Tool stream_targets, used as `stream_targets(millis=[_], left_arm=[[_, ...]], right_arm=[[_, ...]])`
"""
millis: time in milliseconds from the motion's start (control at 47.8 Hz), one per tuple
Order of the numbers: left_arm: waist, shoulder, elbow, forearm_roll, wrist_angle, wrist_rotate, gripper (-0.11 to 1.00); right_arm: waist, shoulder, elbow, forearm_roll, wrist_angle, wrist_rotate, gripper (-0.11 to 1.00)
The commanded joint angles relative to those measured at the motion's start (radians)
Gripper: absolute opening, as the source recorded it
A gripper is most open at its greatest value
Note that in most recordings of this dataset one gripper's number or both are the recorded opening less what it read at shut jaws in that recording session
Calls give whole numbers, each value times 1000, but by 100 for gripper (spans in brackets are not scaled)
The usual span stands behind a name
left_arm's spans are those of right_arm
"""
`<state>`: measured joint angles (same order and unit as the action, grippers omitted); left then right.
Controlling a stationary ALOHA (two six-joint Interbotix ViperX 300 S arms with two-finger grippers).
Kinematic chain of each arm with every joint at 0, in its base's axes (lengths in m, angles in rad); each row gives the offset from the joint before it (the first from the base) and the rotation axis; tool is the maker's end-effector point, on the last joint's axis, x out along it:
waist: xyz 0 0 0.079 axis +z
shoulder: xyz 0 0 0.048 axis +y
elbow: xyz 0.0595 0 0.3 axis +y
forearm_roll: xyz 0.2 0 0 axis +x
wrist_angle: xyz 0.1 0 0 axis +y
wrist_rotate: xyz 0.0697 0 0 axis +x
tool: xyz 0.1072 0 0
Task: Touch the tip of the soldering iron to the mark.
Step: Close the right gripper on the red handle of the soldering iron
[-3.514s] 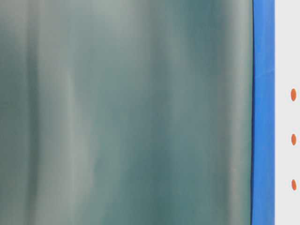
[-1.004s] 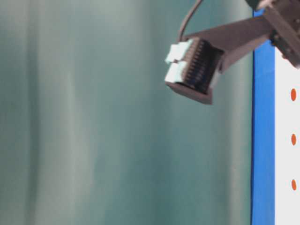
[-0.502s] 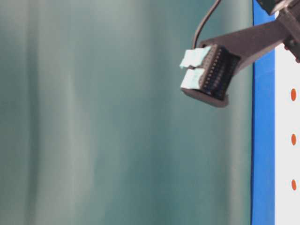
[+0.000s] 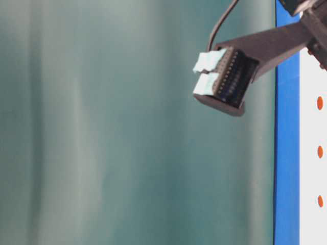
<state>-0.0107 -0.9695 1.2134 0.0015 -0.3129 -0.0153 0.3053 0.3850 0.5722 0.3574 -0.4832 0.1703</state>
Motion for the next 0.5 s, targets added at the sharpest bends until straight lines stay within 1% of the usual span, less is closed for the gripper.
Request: stream_targets(millis=[0, 125, 272, 481], left_arm=[[-2, 3, -9, 0, -9, -2, 2], [-2, 3, -11, 2, -9, -2, 2], [-2, 3, -9, 2, -11, -2, 2], [-2, 3, -9, 2, -14, -2, 2]], right_arm=[[3, -43, -6, 2, -3, -2, 7], [-3, -112, 12, 2, 40, -3, 6], [-17, -221, 31, 0, 141, -17, 7], [-23, -374, 37, 2, 261, -80, 7]])
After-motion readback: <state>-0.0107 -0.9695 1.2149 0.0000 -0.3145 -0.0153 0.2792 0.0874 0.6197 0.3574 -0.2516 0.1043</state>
